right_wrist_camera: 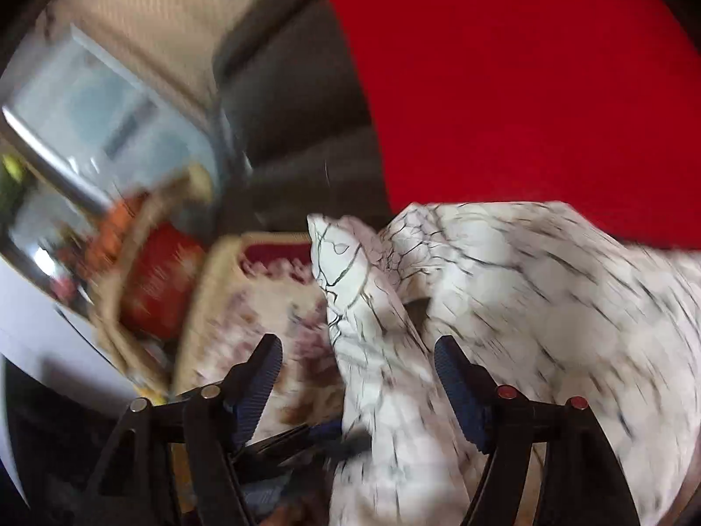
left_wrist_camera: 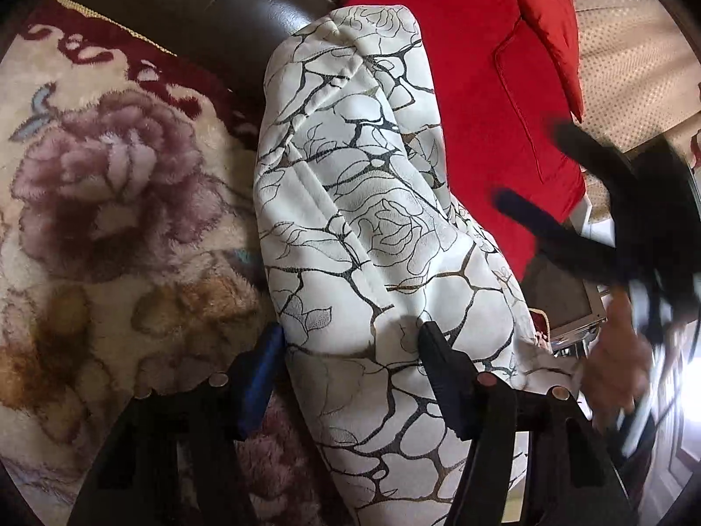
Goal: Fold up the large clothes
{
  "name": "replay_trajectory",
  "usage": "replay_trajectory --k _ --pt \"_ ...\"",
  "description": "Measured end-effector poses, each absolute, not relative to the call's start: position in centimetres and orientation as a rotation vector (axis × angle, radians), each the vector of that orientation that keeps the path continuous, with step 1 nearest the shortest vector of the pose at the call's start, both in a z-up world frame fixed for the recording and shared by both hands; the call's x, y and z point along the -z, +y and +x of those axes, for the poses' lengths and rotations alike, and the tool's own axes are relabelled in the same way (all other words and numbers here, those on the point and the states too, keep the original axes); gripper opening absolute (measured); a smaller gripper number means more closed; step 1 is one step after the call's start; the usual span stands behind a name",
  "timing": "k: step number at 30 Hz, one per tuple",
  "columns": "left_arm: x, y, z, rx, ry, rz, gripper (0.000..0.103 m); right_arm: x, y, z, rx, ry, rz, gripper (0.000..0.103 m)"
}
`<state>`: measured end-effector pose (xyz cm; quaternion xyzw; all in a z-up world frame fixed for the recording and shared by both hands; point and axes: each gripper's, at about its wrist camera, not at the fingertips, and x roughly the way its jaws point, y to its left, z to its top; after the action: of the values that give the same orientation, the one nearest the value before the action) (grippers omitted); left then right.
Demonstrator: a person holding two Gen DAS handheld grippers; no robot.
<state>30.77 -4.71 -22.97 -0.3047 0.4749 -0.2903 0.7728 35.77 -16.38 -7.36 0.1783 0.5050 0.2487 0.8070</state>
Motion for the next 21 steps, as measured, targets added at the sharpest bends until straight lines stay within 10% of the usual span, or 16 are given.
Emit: replay_trajectory --k 6,8,21 --pt "23.2 -4.6 32.0 0.649 1.035 -0.666 0.065 11.8 -11.1 40.4 -0.557 1.203 0.338 0.073" --pt "22.7 -2.5 32.1 0.657 1.043 -0.675 0.064 13.2 -9.7 41.0 -0.534 1.252 0.31 0.017" --pt "18.8 -14.5 28.0 0.831 0.959 -0.406 0.072 10.3 -28.5 32.1 -0.18 1.032 0.465 0.009"
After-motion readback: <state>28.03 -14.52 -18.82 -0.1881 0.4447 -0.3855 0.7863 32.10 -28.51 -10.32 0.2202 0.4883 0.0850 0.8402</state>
